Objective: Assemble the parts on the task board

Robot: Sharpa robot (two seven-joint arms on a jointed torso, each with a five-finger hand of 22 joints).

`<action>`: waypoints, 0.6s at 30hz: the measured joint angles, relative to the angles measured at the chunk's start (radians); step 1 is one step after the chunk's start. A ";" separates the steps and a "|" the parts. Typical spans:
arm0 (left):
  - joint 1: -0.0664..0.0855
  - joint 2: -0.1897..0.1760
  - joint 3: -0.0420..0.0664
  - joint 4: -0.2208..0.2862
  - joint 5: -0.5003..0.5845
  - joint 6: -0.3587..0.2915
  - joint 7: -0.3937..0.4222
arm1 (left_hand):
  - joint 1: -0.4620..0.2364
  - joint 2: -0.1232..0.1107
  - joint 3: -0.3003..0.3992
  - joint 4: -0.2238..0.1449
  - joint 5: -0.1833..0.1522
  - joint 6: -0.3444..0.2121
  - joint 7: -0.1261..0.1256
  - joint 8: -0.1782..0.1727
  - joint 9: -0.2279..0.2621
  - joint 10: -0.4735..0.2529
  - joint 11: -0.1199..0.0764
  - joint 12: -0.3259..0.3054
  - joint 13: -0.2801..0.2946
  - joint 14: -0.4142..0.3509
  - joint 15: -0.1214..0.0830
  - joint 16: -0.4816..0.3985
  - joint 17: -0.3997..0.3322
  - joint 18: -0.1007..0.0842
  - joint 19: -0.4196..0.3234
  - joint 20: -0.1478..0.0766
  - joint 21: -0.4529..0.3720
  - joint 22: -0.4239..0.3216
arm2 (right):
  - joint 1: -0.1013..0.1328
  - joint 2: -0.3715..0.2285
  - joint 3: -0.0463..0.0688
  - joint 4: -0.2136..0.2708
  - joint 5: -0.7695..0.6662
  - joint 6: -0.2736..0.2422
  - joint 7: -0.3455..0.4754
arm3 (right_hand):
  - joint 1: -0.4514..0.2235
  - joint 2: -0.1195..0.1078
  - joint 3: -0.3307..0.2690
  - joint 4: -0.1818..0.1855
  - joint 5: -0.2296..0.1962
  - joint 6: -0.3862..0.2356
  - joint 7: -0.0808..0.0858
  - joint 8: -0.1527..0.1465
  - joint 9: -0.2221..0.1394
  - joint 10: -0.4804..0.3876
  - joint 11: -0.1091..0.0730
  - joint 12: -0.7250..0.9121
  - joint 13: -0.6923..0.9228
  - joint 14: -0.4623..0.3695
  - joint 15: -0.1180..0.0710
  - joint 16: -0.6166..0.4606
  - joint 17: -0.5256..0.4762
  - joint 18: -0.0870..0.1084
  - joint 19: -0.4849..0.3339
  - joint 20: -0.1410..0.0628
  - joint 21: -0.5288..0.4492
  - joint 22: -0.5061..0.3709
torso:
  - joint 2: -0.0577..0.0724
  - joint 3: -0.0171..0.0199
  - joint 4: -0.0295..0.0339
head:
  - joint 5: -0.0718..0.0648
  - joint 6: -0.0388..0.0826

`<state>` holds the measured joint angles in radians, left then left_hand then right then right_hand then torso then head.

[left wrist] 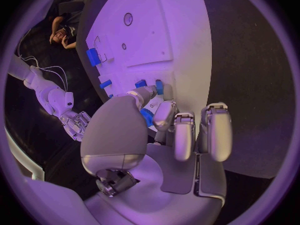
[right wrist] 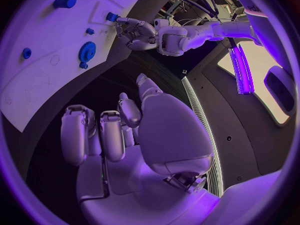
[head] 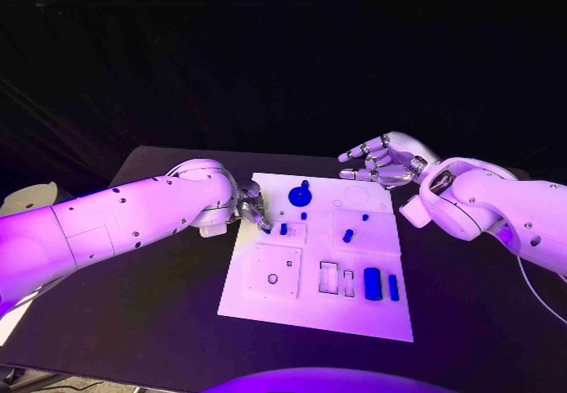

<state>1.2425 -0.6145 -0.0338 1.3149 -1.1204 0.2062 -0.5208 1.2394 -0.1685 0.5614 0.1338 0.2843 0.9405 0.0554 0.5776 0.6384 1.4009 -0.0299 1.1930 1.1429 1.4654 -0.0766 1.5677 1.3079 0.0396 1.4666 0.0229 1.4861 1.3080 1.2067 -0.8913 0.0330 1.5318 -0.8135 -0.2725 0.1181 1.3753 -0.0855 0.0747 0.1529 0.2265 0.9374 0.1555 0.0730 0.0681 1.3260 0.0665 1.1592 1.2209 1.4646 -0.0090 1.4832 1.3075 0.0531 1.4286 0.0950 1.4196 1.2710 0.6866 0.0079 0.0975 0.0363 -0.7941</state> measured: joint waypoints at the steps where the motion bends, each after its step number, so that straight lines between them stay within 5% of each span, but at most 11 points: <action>1: 0.001 0.002 0.000 -0.002 0.000 0.002 -0.002 | 0.000 0.000 0.000 0.000 0.000 0.001 0.001 0.000 0.000 0.000 0.000 0.000 0.000 0.000 0.000 0.000 0.000 0.000 0.000 0.000 0.000 0.000 | 0.000 0.000 0.000 0.000 0.000 0.000 0.000 | 0.000 0.000 0.000 0.000 0.000 0.000 0.000 0.000 0.000 0.000 0.000 0.000 0.000 0.000 0.000 0.000 0.000 0.000 0.000 0.000 0.000 0.000 | 0.000 0.0000 -0.0004 | 0.000 -0.001; 18: 0.005 0.020 -0.001 -0.023 0.022 0.017 -0.031 | -0.049 -0.001 0.015 -0.032 0.025 0.012 0.001 -0.001 -0.016 0.015 -0.011 -0.006 -0.013 0.000 -0.007 0.000 0.000 0.000 0.000 0.000 0.010 0.000 | 0.000 -0.002 0.000 0.002 0.000 0.000 0.000 | 0.000 0.000 -0.003 -0.003 0.000 0.000 0.000 0.000 0.000 0.000 0.000 0.000 0.000 0.000 0.000 0.000 0.000 0.000 0.000 0.000 -0.004 0.000 | 0.000 0.0000 0.0012 | -0.005 -0.005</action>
<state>1.2474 -0.5945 -0.0351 1.2923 -1.0979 0.2234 -0.5523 1.1905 -0.1693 0.5760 0.1021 0.3089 0.9530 0.0566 0.5765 0.6221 1.4156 -0.0409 1.1870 1.1298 1.4654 -0.0840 1.5677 1.3077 0.0396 1.4666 0.0229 1.4956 1.3078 1.2066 -0.8929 0.0330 1.5333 -0.8132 -0.2724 0.1177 1.3752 -0.0855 0.0720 0.1502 0.2265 0.9375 0.1555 0.0730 0.0681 1.3260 0.0665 1.1592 1.2210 1.4646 -0.0090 1.4832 1.3074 0.0532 1.4286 0.0950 1.4155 1.2710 0.6866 0.0079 0.0987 0.0311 -0.7986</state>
